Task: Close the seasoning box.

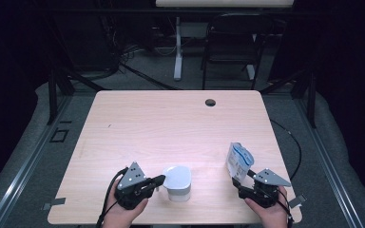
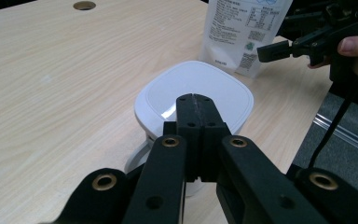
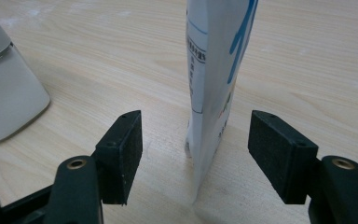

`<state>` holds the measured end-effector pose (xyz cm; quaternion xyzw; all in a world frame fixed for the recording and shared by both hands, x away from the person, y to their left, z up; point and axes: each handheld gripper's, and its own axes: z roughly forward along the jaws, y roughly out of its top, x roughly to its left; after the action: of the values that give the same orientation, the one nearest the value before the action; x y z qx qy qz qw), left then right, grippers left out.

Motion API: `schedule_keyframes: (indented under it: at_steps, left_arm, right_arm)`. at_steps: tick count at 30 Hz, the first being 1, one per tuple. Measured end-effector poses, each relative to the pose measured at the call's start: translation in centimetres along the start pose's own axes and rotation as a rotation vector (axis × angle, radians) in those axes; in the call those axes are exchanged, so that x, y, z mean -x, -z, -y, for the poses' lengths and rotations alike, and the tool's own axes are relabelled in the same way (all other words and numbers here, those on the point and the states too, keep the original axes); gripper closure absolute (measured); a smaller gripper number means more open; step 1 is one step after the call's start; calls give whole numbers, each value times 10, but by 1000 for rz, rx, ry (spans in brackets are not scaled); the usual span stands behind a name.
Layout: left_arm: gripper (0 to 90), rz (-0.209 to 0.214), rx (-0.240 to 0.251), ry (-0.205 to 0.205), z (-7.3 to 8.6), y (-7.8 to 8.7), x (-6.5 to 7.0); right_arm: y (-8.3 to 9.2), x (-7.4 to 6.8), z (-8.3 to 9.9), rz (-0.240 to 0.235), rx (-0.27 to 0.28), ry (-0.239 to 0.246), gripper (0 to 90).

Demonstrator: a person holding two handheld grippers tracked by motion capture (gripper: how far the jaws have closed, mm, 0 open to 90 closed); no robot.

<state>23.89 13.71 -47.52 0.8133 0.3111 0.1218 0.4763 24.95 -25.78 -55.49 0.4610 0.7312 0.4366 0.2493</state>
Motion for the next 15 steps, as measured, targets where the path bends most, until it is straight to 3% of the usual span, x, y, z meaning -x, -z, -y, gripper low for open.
schedule_keyframes:
  at_steps: [15]
  left_arm:
    - [900, -52, 60, 79, 2, 34, -30]
  right_arm:
    - [1, -1, -1, 0, -10, 8, 349]
